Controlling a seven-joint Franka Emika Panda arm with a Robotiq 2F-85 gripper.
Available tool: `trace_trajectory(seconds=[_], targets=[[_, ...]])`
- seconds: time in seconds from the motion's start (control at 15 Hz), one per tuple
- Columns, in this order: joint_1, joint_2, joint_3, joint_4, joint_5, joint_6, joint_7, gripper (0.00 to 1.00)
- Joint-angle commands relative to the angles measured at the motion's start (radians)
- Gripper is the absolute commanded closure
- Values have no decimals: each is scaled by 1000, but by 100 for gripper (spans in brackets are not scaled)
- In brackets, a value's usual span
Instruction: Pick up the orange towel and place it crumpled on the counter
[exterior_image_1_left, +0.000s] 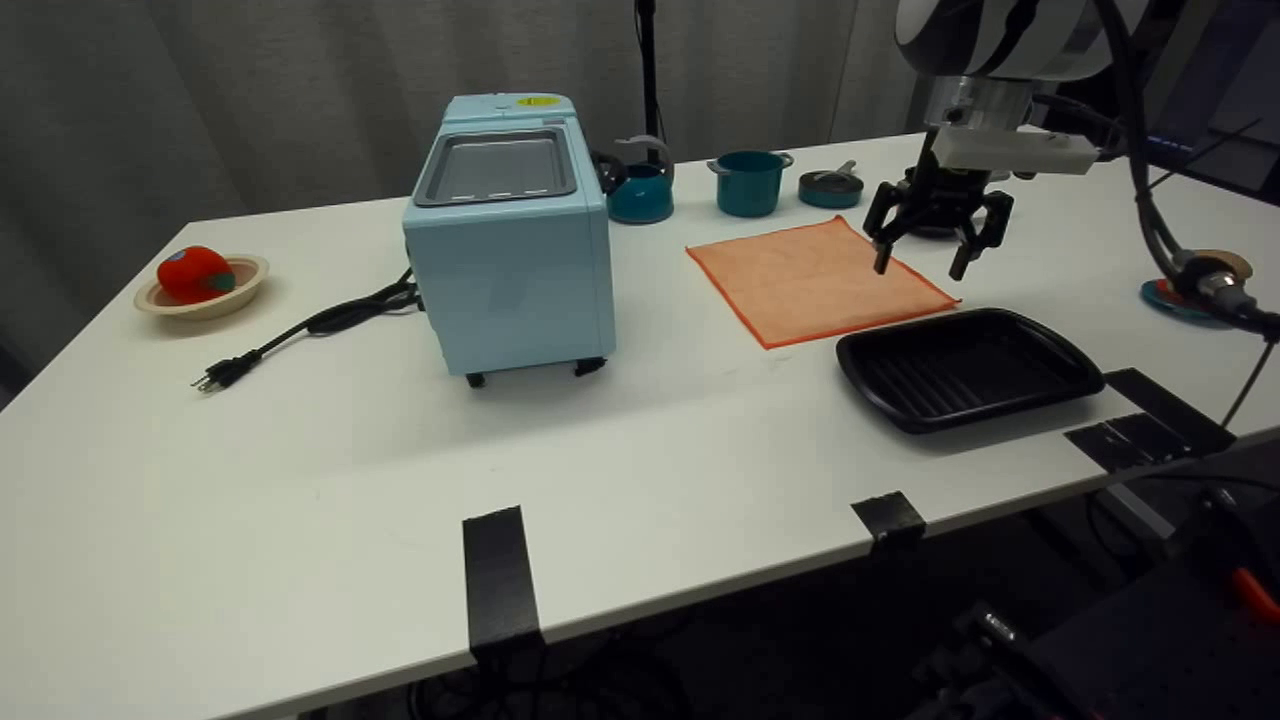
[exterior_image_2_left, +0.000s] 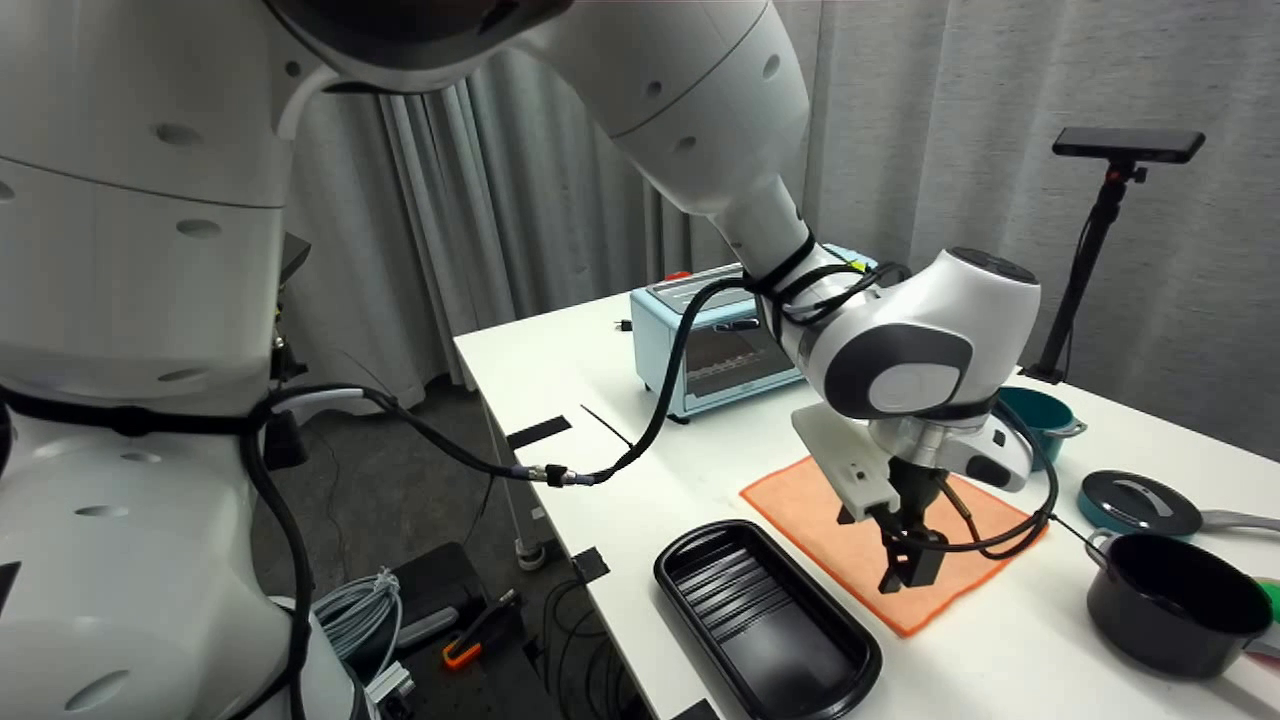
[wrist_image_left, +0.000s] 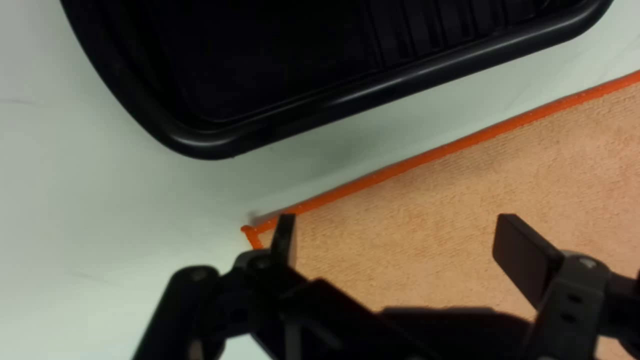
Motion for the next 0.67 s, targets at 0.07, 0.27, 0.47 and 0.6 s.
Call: trace_trajectory(seconds=[0.07,0.27,0.47,0.6], targets=[[-51,77,6,74,16,8,10,0],[-69,120,3,103,12,8,16,0],[-83,159,3,133,10,3,23,0],[-90,182,5,147,13,1,27,0]])
